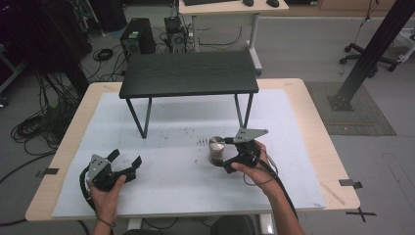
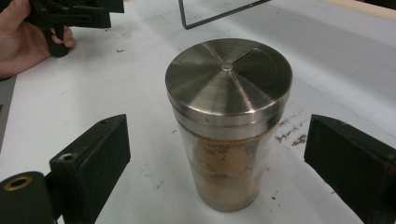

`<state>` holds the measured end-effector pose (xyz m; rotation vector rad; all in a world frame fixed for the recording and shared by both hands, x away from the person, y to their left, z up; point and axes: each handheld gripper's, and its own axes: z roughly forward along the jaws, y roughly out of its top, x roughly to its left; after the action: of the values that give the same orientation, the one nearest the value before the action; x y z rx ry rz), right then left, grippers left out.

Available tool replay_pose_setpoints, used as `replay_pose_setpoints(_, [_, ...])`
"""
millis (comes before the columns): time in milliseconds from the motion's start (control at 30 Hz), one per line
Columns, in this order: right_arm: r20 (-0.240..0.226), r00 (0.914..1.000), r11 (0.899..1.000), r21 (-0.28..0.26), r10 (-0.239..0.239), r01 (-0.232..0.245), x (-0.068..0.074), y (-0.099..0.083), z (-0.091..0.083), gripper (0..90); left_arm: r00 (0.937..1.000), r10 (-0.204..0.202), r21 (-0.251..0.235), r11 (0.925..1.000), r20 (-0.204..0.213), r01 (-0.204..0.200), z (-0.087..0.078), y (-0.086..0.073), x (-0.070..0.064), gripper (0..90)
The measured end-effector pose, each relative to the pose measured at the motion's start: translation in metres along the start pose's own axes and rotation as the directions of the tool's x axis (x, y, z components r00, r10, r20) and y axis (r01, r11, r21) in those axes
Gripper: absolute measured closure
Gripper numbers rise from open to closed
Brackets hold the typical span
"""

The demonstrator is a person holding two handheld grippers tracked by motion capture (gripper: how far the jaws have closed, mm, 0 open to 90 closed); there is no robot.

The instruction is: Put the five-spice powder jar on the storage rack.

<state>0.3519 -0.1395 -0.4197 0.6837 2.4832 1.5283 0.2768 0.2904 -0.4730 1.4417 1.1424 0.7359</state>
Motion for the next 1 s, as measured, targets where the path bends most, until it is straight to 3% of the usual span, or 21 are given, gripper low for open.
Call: replay_pose_setpoints(1000, [0.015,0.9998,1.0,0.011,-0.009,0.009,-0.0005,0.0038,0.0043,6.9,1.0,0.001,-0.001,1.0,0.001,-0.001,-0.0001,0.0,-0.0001,5.3])
